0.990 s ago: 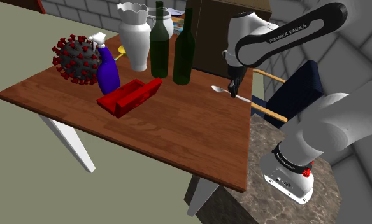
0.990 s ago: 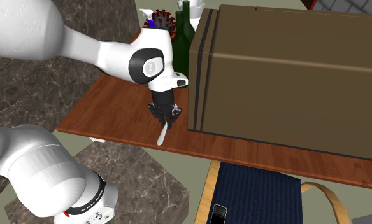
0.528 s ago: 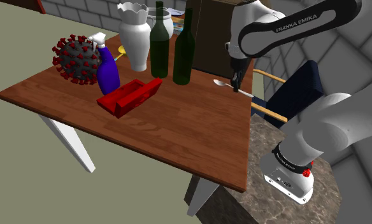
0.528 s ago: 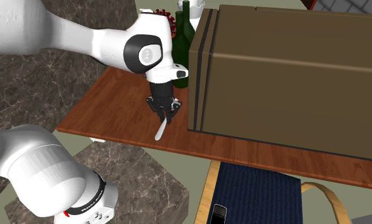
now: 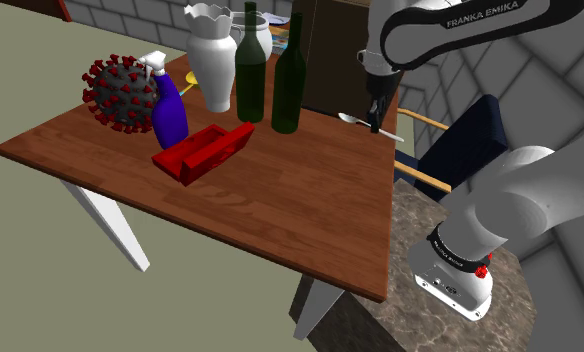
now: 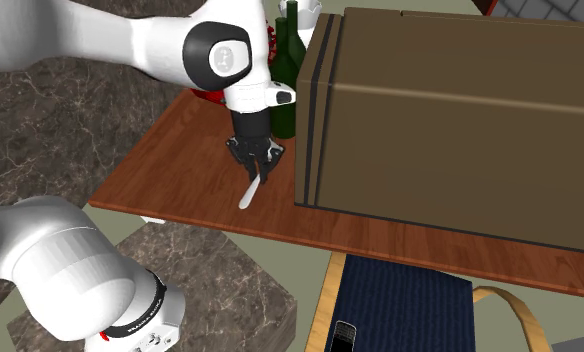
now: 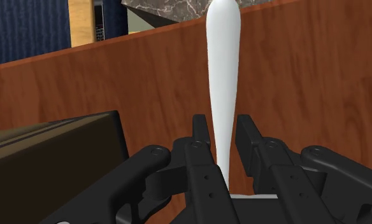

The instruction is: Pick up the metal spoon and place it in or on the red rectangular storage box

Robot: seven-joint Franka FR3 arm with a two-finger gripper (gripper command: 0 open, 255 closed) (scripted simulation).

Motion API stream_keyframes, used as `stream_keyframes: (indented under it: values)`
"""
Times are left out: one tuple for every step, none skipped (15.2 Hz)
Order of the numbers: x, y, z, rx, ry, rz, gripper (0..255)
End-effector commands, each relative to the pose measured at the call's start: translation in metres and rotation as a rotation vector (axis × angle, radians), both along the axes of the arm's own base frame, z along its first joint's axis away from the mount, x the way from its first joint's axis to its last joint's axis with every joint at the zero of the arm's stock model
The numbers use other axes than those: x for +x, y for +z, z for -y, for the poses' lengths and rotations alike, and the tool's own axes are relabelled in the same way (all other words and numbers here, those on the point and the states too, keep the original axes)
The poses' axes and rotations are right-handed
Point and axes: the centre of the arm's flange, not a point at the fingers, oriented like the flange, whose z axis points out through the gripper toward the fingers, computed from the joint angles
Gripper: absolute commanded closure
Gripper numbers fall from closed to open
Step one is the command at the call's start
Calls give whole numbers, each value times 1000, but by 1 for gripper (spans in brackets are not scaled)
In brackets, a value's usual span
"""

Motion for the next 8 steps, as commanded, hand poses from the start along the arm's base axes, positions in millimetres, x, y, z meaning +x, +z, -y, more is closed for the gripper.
stream_keyframes:
  values:
    - [0,11,0,0,0,-1,255]
    - [0,16,0,0,0,-1,255]
    - [0,22,0,0,0,-1,255]
    - [0,27,0,0,0,-1,255]
    - [0,32,0,0,0,-1,255]
    - [0,37,0,0,0,-1,255]
    - [0,43,0,0,0,-1,255]
    - [0,48,0,0,0,-1,255]
